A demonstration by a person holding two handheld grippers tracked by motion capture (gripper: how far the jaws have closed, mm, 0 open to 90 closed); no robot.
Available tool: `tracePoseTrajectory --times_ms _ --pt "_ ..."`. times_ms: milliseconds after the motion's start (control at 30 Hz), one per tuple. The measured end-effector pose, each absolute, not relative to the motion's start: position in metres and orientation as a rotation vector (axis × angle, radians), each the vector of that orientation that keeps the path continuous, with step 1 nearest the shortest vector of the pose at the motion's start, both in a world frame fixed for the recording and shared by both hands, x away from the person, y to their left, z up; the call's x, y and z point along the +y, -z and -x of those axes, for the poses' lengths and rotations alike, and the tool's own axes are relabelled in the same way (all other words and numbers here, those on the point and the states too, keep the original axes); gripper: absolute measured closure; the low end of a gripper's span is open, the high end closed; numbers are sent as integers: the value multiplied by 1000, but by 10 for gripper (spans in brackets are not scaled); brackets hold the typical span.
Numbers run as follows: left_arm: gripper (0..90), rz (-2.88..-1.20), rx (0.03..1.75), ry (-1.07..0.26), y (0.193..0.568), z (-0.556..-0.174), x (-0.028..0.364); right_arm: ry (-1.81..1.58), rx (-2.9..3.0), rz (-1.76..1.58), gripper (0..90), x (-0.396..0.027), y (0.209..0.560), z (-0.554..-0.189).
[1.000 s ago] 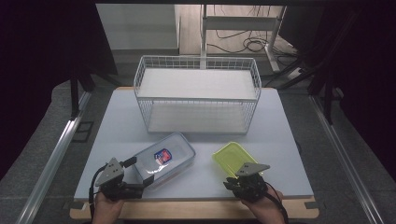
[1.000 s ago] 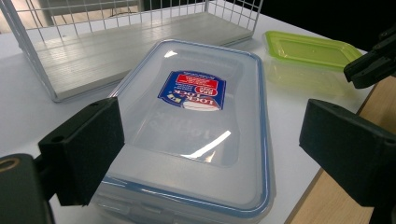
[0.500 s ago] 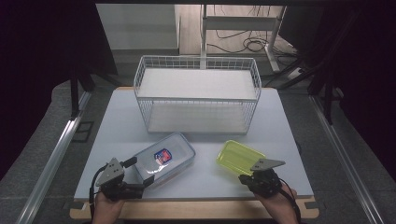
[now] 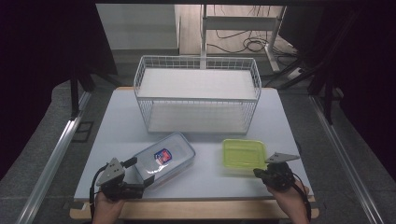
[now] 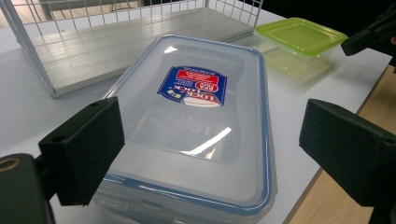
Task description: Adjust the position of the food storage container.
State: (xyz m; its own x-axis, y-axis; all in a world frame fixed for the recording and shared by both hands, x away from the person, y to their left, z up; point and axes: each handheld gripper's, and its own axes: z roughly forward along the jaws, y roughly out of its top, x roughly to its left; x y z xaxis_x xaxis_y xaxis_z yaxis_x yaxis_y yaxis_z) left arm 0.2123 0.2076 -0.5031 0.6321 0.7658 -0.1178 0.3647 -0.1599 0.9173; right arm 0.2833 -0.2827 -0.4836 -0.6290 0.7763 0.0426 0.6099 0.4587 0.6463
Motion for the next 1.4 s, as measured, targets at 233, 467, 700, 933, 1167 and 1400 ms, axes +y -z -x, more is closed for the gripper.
tracePoseTrajectory --times_ms 233,467,700,933,1167,1400 --pt "71 -1764 924 -459 503 -213 208 -994 2437 -1197 892 -276 477 -280" --pt "71 -1768 933 -462 504 -214 208 -1060 2453 -1102 891 -251 466 -287" --pt "74 -1779 944 -449 504 -214 208 -1055 2497 -1003 891 -217 464 -308" --pt "75 -1807 961 -449 504 -215 207 -1052 2524 -949 891 -188 466 -325" --pt "75 -1816 966 -455 505 -215 207 -1024 2566 -925 891 -155 473 -347" --pt "75 -1810 966 -453 504 -215 208 -960 2576 -967 892 -158 485 -355"
